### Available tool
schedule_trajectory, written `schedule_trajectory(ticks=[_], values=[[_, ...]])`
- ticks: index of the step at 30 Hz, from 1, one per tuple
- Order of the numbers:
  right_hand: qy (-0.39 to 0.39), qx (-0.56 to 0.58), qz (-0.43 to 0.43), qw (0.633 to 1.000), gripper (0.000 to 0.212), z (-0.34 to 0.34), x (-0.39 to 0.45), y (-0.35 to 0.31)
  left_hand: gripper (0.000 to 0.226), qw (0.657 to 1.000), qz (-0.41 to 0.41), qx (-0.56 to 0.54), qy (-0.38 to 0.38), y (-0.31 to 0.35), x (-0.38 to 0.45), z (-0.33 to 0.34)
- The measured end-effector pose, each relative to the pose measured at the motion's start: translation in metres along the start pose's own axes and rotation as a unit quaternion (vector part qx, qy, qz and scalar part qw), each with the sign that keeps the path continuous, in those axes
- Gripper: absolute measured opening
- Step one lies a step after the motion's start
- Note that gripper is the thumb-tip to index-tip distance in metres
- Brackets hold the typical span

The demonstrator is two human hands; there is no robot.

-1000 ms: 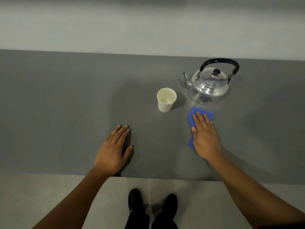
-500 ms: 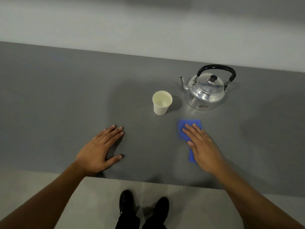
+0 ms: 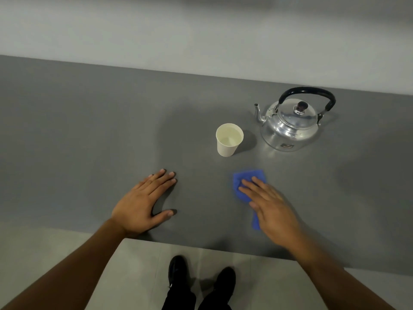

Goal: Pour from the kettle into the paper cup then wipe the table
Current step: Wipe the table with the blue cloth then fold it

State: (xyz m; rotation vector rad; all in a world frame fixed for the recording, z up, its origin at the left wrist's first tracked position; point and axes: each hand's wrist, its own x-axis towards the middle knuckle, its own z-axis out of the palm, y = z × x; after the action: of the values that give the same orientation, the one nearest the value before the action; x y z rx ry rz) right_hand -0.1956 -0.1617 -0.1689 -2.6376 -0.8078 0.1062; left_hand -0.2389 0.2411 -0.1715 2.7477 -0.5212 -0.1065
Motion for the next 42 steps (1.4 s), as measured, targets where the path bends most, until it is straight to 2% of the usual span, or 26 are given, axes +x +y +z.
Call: schedule_trajectory(ticks=[3,6,10,13,15,17,20,25,29,32,35,37,42], values=[[0.024,-0.004,0.088,0.996,0.047,-0.007,0.010,0.017,0.084,1.000,-0.001,0.000,0.004,0.000,0.000,0.000],[0.025,-0.008,0.125,0.992,0.049,0.001,0.036,0.005,0.084,1.000,-0.002,0.000,0.005,0.001,0.001,-0.001],[0.019,-0.022,0.115,0.993,0.050,0.021,0.048,-0.037,0.084,1.000,-0.005,-0.004,0.005,0.000,-0.001,0.000],[-0.001,-0.028,0.069,0.997,0.049,0.030,0.034,-0.064,0.084,1.000,-0.008,-0.004,0.007,0.000,-0.002,0.000],[-0.010,-0.030,0.038,0.999,0.048,0.029,0.015,-0.067,0.084,1.000,-0.005,-0.001,0.006,-0.001,-0.002,0.001],[-0.003,-0.016,0.043,0.999,0.049,0.022,-0.004,-0.059,0.085,1.000,0.000,0.001,0.005,-0.002,-0.002,0.001],[0.019,-0.022,0.112,0.993,0.047,0.006,-0.015,-0.036,0.085,1.000,0.004,0.011,0.003,-0.003,-0.002,0.003],[0.028,-0.012,0.190,0.981,0.051,0.012,0.031,-0.035,0.085,1.000,0.006,0.024,0.000,-0.004,-0.003,0.003],[0.037,-0.004,0.159,0.987,0.051,0.030,0.052,-0.074,0.085,0.999,0.010,0.030,-0.002,-0.004,-0.003,0.003],[0.024,0.006,0.100,0.995,0.050,0.040,0.039,-0.097,0.084,0.999,0.010,0.031,-0.006,-0.005,-0.003,0.002],[0.008,0.015,0.041,0.999,0.049,0.037,0.011,-0.096,0.084,1.000,0.014,0.028,-0.005,-0.006,-0.003,0.002],[0.013,0.023,0.037,0.999,0.047,0.028,-0.006,-0.080,0.084,0.999,0.015,0.031,-0.006,-0.006,-0.002,0.002],[0.043,0.021,0.165,0.985,0.045,0.011,0.019,-0.047,0.083,0.999,0.013,0.032,-0.004,-0.005,-0.002,0.002]])
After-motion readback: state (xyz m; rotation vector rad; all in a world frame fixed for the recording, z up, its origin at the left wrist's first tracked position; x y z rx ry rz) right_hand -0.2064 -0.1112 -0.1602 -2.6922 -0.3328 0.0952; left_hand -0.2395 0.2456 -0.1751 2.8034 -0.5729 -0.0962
